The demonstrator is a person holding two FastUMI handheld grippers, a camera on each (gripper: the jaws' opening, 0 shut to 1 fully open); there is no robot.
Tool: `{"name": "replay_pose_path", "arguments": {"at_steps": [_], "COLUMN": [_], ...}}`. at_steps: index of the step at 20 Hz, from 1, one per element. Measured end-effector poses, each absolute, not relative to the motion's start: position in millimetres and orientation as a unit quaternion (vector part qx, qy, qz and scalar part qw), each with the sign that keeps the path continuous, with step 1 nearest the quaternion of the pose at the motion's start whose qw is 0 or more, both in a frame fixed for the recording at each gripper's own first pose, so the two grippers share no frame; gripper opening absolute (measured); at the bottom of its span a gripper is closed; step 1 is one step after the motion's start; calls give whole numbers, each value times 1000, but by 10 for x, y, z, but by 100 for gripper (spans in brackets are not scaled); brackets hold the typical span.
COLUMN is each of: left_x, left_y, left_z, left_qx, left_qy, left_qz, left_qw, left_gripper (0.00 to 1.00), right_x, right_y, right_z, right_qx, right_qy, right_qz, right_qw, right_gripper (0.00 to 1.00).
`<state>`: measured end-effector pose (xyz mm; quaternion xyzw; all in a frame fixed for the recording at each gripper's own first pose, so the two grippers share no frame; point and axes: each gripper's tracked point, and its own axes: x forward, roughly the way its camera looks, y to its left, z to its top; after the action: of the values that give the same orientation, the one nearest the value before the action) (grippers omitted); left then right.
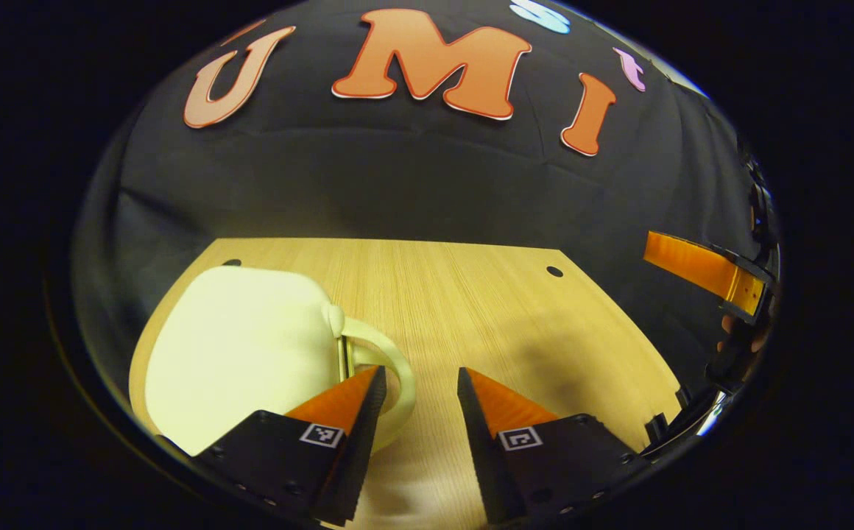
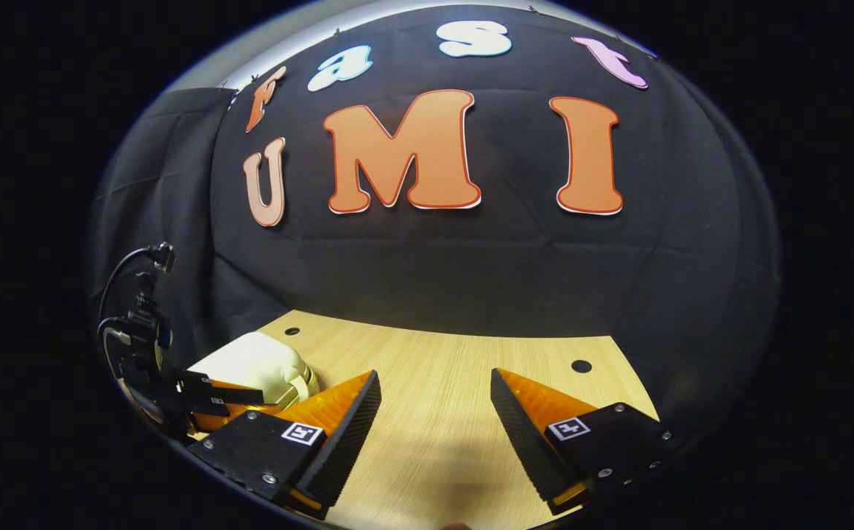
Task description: First open the suitcase, pack the skin care products into it, and then close the suitcase.
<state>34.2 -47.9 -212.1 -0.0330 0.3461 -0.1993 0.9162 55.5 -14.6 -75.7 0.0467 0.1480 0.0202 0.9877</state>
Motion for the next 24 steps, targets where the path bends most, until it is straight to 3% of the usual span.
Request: {"name": "replay_pose_path", "arguments": {"at_steps": [4,6,8,14,24], "left_x": [516,572,559,533,447], "left_y": [-455,-486,-507,-505,-539], "left_z": [-1740,-1556,-1374,-659,-514], "left_qx": [-11,-5,-9,-31,-15], "left_qy": [278,251,226,102,101], "left_qz": [-153,-126,-106,-66,-64], "left_qw": [948,960,968,992,993], "left_gripper": [80,82,89,92,92], "right_x": [493,472,446,381,391], "right_y": [-67,25,117,324,289], "right_z": [-746,-742,-705,-555,-339], "right_qx": [45,44,41,54,40], "right_qy": [144,140,134,105,64], "right_qz": [37,49,61,85,85], "right_qw": [988,988,988,989,993], "right_gripper": [95,95,95,96,95]}}
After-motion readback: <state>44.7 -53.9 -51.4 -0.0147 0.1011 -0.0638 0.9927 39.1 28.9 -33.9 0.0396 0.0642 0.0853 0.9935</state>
